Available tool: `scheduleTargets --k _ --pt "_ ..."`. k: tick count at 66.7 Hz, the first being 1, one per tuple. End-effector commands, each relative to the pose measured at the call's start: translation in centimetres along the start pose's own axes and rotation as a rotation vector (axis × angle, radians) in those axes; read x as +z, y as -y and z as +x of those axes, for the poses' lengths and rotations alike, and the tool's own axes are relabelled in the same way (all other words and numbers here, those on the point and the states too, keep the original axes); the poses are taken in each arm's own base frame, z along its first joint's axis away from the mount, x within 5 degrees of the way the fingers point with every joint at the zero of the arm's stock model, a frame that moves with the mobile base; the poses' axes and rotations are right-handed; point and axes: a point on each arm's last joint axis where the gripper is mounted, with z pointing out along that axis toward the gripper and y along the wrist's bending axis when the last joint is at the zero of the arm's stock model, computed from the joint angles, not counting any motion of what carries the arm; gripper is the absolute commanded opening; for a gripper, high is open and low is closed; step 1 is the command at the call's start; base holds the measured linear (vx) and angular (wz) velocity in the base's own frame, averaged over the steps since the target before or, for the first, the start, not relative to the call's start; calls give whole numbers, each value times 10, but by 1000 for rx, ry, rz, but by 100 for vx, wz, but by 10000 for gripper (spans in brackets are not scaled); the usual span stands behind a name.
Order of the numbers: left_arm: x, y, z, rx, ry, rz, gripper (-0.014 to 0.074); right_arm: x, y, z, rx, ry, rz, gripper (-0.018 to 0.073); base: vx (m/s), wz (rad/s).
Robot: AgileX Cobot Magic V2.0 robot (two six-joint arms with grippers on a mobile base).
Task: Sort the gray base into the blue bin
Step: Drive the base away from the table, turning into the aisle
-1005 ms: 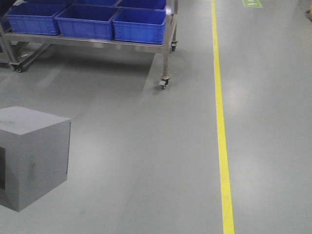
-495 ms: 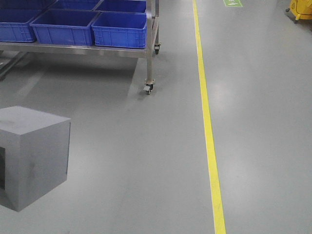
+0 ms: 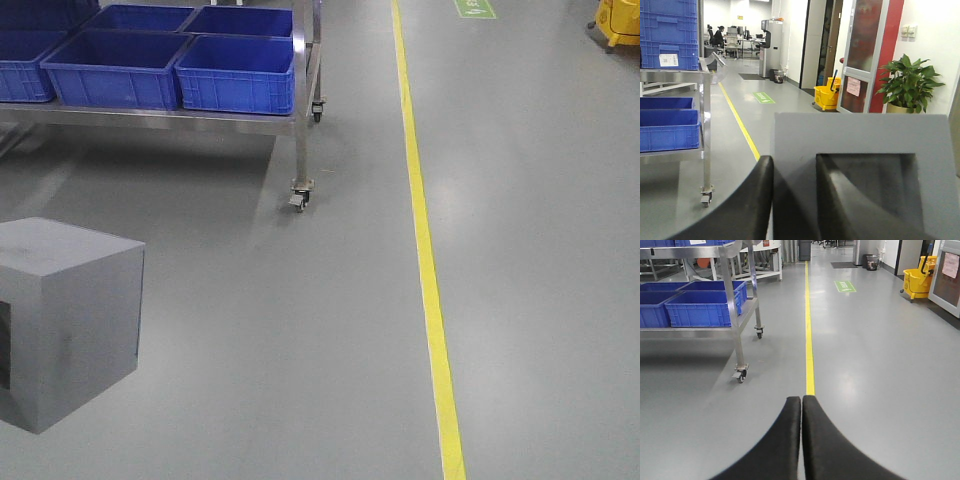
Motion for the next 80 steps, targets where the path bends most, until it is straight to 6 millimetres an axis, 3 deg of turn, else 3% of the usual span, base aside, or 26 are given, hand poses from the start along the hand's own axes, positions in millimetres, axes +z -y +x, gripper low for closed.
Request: scheduleTargets --k 1,80 --pt "-1 3 -20 -21 130 20 2 1 0 -5 -16 53 3 -5 29 2" --pt "-1 3 -20 -20 130 20 2 1 0 -5 -16 53 3 -5 28 3"
